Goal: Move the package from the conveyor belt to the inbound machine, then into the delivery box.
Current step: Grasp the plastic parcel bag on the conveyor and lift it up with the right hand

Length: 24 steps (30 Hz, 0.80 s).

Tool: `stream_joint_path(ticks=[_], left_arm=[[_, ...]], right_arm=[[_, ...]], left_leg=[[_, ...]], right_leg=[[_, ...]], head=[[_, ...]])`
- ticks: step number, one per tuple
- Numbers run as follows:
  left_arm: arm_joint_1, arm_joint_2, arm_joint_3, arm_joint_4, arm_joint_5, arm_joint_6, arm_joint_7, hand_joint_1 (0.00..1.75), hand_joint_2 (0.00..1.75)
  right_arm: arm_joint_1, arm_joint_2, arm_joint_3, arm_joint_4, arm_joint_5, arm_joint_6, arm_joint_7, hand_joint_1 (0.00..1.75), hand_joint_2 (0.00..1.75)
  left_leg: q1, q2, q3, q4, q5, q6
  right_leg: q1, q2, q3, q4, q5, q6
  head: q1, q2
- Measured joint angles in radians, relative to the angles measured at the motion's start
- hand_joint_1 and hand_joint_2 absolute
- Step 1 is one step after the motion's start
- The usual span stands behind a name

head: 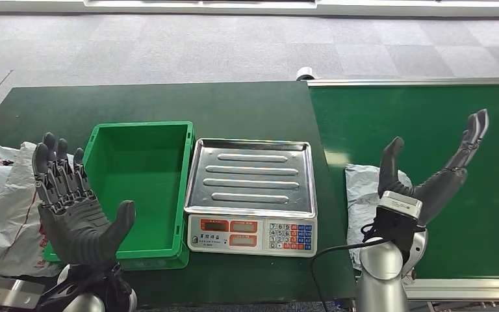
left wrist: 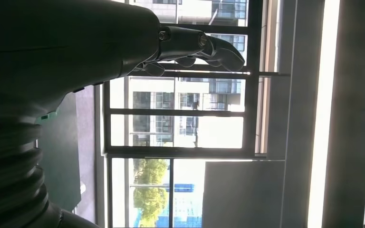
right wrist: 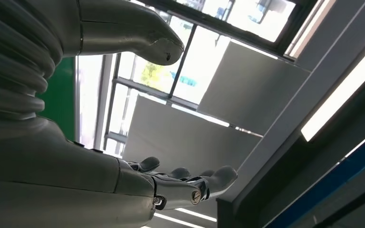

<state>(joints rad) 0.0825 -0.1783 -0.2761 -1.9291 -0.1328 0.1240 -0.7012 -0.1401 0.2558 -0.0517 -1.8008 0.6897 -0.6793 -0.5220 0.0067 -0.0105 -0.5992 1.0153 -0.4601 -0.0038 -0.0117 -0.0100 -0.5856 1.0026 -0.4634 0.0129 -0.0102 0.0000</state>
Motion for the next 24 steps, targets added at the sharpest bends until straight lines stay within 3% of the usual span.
stream_joint_path(ticks=[3, 6, 8, 10, 12, 15, 19, 24], left_arm=[[-0.003, 0.005, -0.006, 0.006, 0.005, 0.01, 0.0, 0.0, 1.75], [-0.004, 0.009, -0.008, 0.01, 0.008, 0.014, 0.0, 0.0, 1.75], [-0.005, 0.012, -0.011, 0.012, 0.013, 0.014, 0.0, 0.0, 1.75], [-0.006, 0.014, -0.013, 0.015, 0.017, 0.006, 0.0, 0.0, 1.75], [-0.011, 0.014, -0.013, 0.019, 0.019, -0.008, 0.0, 0.0, 1.75], [-0.016, 0.019, -0.014, 0.022, 0.035, -0.007, 0.0, 0.0, 1.75], [-0.023, 0.031, -0.017, 0.023, 0.049, 0.011, 0.0, 0.0, 1.75], [-0.015, 0.042, -0.019, 0.02, 0.051, 0.016, 0.0, 0.0, 1.75]], right_arm=[[-0.009, 0.013, -0.039, -0.001, 0.176, -0.012, 0.065, 0.0, 1.75], [-0.02, 0.016, -0.082, 0.001, 0.272, -0.016, 0.114, 0.0, 1.75], [-0.044, 0.016, -0.122, 0.026, 0.421, -0.017, 0.213, 0.0, 1.75], [-0.099, -0.003, -0.184, 0.1, 0.618, 0.0, 0.37, 0.0, 1.75], [-0.168, -0.051, -0.255, 0.211, 0.758, 0.014, 0.499, 0.0, 1.75], [-0.279, -0.16, -0.345, 0.45, 0.837, -0.006, 0.596, 0.0, 1.75], [-0.408, -0.292, -0.396, 0.769, 0.87, -0.012, 0.666, 0.0, 1.75], [-0.482, -0.364, -0.407, 1.002, 0.877, -0.014, 0.701, 0.0, 1.75]], left_leg=[[0.0, 0.0, 0.0, 0.0, 0.0, 0.0], [0.0, 0.001, 0.0, 0.0, 0.0, 0.0], [0.0, 0.002, 0.0, 0.0, 0.0, 0.0], [0.0, 0.003, 0.0, 0.0, 0.0, 0.0], [0.0, 0.002, 0.0, 0.001, 0.001, 0.002], [-0.001, 0.0, -0.001, 0.002, 0.002, 0.004], [-0.003, 0.0, -0.001, 0.002, 0.003, 0.005], [-0.003, 0.0, -0.001, 0.002, 0.003, 0.005]], right_leg=[[0.0, 0.0, 0.0, 0.0, 0.0, 0.0], [0.0, 0.0, 0.0, 0.0, 0.0, 0.0], [0.0, 0.001, 0.0, 0.0, 0.0, 0.0], [0.0, 0.002, 0.0, 0.0, 0.001, 0.001], [-0.001, 0.001, 0.001, -0.001, 0.002, 0.002], [-0.001, 0.0, 0.002, -0.001, 0.004, 0.004], [-0.003, 0.001, 0.002, -0.001, 0.006, 0.006], [-0.003, 0.001, 0.001, -0.001, 0.006, 0.006]], head=[[0.0, 0.0], [0.0, 0.0], [0.0, 0.0], [0.0, 0.0], [0.0, 0.0], [0.0, 0.0], [0.0, 0.0], [0.0, 0.0]])
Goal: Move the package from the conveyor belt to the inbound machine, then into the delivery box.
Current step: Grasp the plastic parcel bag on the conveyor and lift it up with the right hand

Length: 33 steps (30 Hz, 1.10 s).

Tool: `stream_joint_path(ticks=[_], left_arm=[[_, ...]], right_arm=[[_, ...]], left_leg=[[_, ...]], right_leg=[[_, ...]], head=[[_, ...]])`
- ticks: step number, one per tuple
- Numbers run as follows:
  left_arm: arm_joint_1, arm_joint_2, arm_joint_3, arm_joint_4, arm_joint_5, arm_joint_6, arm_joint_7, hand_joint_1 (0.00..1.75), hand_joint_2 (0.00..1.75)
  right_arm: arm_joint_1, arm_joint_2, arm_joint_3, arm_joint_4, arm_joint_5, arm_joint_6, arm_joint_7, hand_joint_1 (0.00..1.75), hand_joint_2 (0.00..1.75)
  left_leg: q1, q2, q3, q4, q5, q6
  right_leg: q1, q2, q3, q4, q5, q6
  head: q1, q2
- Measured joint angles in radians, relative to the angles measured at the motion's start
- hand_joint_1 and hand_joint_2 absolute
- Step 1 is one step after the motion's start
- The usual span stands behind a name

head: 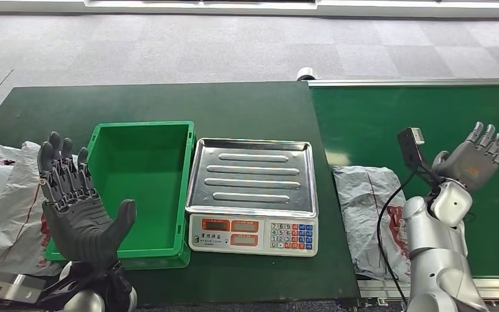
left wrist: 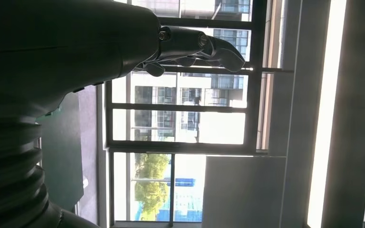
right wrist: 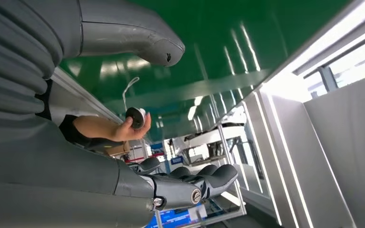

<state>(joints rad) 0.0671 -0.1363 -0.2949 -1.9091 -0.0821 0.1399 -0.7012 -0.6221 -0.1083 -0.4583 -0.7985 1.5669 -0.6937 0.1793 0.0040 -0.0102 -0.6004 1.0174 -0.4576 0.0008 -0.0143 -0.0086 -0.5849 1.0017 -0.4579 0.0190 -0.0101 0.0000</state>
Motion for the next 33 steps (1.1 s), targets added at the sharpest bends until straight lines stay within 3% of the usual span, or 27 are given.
stream_joint_path(ticks=[10, 33], left_arm=[[0.014, 0.013, -0.001, -0.008, 0.0, 0.001, 0.0, 0.0, 1.75], [0.017, 0.019, -0.001, -0.012, 0.0, 0.001, 0.0, 0.0, 1.75]], right_arm=[[-0.032, -0.033, -0.003, 0.165, 0.001, -0.006, 0.014, 0.0, 1.75], [-0.042, -0.039, -0.003, 0.214, 0.001, -0.007, 0.015, 0.0, 1.75]], left_leg=[[0.0, 0.0, 0.0, -0.001, 0.0, 0.0], [0.0, 0.0, 0.0, -0.001, 0.0, 0.0]], right_leg=[[0.0, 0.0, -0.001, 0.0, -0.001, 0.0], [0.0, 0.0, -0.001, 0.0, -0.001, 0.0]], head=[[0.0, 0.0], [0.0, 0.0]])
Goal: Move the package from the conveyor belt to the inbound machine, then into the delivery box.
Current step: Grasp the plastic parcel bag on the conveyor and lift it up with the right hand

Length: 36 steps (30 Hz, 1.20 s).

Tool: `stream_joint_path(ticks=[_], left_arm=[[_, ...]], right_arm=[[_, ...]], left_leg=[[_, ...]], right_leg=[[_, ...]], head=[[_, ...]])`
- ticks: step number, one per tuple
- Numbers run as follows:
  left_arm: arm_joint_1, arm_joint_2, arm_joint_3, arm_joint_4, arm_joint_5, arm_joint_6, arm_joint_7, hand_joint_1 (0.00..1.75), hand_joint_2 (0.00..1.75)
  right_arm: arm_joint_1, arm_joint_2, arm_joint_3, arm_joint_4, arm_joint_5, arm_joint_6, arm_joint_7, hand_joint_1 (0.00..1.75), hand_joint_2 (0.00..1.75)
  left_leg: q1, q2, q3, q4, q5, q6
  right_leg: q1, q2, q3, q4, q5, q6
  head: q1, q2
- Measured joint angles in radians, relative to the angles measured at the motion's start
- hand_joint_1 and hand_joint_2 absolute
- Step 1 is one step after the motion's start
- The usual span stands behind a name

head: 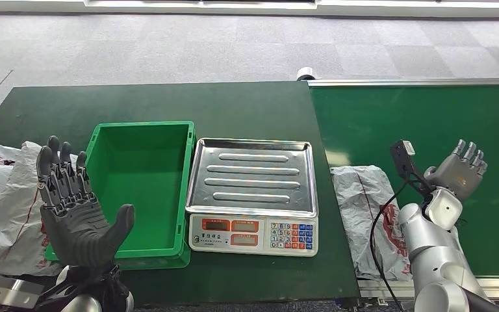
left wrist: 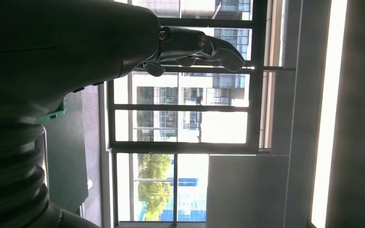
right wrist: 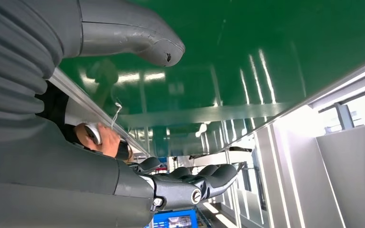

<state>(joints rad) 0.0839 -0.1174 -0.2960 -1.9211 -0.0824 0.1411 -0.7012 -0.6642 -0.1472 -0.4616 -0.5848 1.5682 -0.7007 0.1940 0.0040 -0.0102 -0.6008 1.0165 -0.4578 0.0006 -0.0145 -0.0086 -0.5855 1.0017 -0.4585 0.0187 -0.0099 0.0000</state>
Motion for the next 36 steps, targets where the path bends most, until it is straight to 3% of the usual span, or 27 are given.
stream_joint_path(ticks=[13, 15, 17, 19, 21, 22, 27, 36], left_arm=[[0.0, 0.001, 0.0, 0.0, 0.0, 0.0, 0.0, 0.0, 1.75], [-0.001, 0.002, 0.0, 0.0, -0.004, 0.007, 0.0, 0.0, 1.75], [-0.008, 0.004, 0.0, 0.002, -0.009, 0.017, 0.0, 0.0, 1.75], [-0.021, 0.006, 0.0, 0.005, -0.012, 0.02, 0.0, 0.0, 1.75], [-0.032, 0.008, 0.0, 0.009, -0.012, 0.02, 0.0, 0.0, 1.75], [-0.034, 0.008, 0.0, 0.01, -0.012, 0.02, 0.001, 0.0, 1.75], [-0.036, 0.011, 0.001, 0.013, -0.014, 0.02, 0.001, 0.0, 1.75], [-0.035, 0.011, 0.001, 0.014, -0.019, 0.021, 0.001, 0.0, 1.75]], right_arm=[[-0.001, 0.0, 0.0, 0.005, -0.001, 0.001, -0.002, 0.0, 1.75], [-0.004, 0.009, -0.001, 0.015, -0.042, 0.051, -0.055, 0.0, 1.75], [-0.01, 0.037, -0.002, 0.046, -0.125, 0.236, -0.213, 0.0, 1.75], [-0.01, 0.074, -0.003, 0.08, -0.176, 0.533, -0.363, 0.0, 1.75], [-0.002, 0.102, -0.003, 0.098, -0.186, 0.774, -0.408, 0.0, 1.75], [0.0, 0.109, -0.004, 0.104, -0.19, 0.829, -0.412, 0.0, 1.75], [-0.006, 0.122, -0.005, 0.123, -0.201, 0.778, -0.421, 0.0, 1.75], [-0.012, 0.126, -0.005, 0.138, -0.207, 0.77, -0.423, 0.0, 1.75]], left_leg=[[0.0, 0.0, 0.0, 0.0, 0.0, 0.0], [0.0, 0.0, -0.001, -0.001, 0.0, 0.0], [0.001, 0.003, 0.0, -0.001, -0.001, -0.001], [0.001, 0.008, 0.003, -0.001, -0.002, -0.002], [0.001, 0.008, 0.003, -0.001, -0.001, -0.002], [0.001, 0.007, 0.003, -0.001, -0.001, -0.002], [0.002, 0.01, 0.003, -0.001, -0.002, -0.004], [0.002, 0.01, 0.003, -0.001, -0.003, -0.004]], right_leg=[[0.0, 0.0, 0.0, 0.0, 0.0, 0.0], [0.0, 0.0, 0.0, 0.0, 0.0, 0.0], [0.001, 0.002, 0.0, 0.0, 0.0, -0.001], [0.001, 0.008, 0.0, 0.0, 0.0, -0.002], [0.001, 0.008, -0.001, 0.0, 0.0, -0.002], [0.001, 0.007, -0.001, 0.001, 0.0, -0.002], [0.002, 0.01, -0.001, 0.002, 0.001, -0.002], [0.002, 0.01, -0.002, 0.001, 0.001, -0.003]], head=[[0.0, 0.0], [0.0, 0.0], [0.0, 0.0], [0.0, 0.0], [0.0, 0.0], [-0.001, 0.0], [0.0, 0.0], [0.0, 0.0]])
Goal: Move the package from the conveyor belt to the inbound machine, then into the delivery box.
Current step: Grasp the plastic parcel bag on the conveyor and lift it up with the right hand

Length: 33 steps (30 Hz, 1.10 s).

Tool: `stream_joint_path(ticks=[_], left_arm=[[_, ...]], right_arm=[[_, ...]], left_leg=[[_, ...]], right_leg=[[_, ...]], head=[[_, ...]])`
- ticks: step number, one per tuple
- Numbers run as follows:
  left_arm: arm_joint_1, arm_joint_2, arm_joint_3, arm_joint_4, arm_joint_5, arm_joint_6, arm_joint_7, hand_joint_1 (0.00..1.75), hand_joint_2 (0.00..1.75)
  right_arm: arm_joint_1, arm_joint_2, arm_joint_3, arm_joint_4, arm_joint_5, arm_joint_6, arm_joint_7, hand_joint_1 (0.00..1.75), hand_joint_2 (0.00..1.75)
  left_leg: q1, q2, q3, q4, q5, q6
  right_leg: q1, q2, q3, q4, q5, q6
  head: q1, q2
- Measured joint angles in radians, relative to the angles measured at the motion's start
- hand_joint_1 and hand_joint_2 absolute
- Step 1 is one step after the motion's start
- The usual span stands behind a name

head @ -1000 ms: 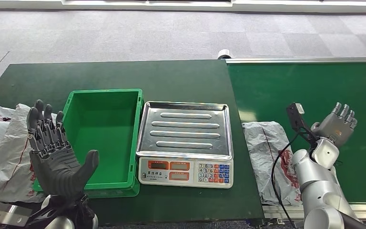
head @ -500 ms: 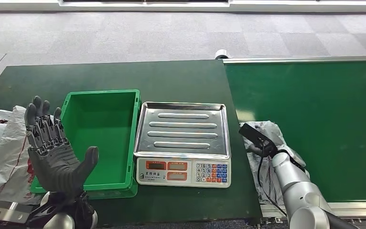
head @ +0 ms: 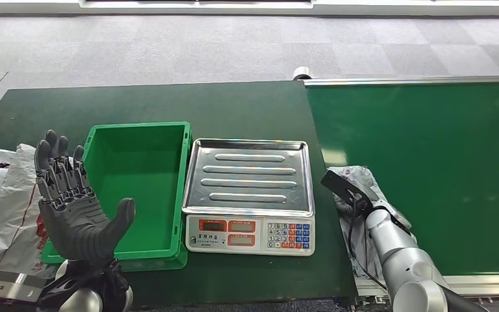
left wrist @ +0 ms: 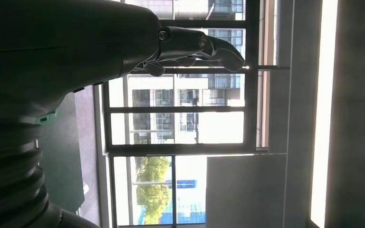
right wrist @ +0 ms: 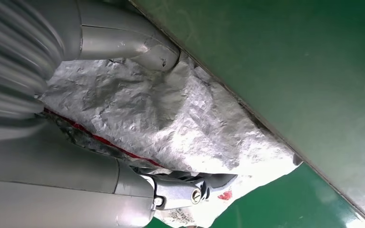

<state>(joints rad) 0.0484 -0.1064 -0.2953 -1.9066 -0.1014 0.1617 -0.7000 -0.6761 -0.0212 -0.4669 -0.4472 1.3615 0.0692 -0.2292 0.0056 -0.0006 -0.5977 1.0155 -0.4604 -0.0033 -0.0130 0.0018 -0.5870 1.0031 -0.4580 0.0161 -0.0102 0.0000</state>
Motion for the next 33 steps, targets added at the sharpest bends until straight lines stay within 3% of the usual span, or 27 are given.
stream_joint_path(ticks=[7, 11, 16, 33], left_arm=[[0.001, 0.0, 0.0, 0.0, -0.001, 0.0, 0.0, 0.0, 1.75], [0.005, 0.0, 0.0, -0.002, -0.003, -0.002, 0.0, 0.0, 1.75], [0.013, -0.001, 0.0, -0.003, -0.003, -0.009, 0.0, 0.0, 1.75], [0.02, -0.006, 0.0, -0.008, -0.006, -0.019, 0.0, 0.0, 1.75]], right_arm=[[-0.003, 0.0, 0.0, 0.006, -0.013, 0.002, 0.003, 0.0, 1.75], [-0.003, 0.0, 0.001, 0.008, -0.019, -0.001, 0.018, 1.75, 1.75], [-0.003, 0.0, 0.009, 0.008, -0.018, -0.025, 0.052, 1.75, 1.75], [0.007, 0.007, 0.037, -0.015, -0.053, -0.068, 0.055, 1.75, 1.75]], left_leg=[[0.0, 0.0, 0.0, 0.0, 0.0, 0.0], [0.0, 0.0, 0.0, 0.0, 0.0, 0.0], [0.0, 0.0, 0.0, 0.0, 0.0, 0.0], [0.0, -0.001, 0.0, 0.0, 0.0, 0.0]], right_leg=[[0.0, 0.0, 0.0, 0.0, 0.0, 0.0], [0.0, 0.0, 0.0, 0.0, 0.0, 0.0], [0.0, 0.0, 0.0, 0.0, 0.0, 0.0], [0.0, 0.0, 0.0, 0.0, 0.0, 0.0]], head=[[0.0, 0.0], [0.0, 0.0], [0.0, 0.0], [0.0, 0.0]])
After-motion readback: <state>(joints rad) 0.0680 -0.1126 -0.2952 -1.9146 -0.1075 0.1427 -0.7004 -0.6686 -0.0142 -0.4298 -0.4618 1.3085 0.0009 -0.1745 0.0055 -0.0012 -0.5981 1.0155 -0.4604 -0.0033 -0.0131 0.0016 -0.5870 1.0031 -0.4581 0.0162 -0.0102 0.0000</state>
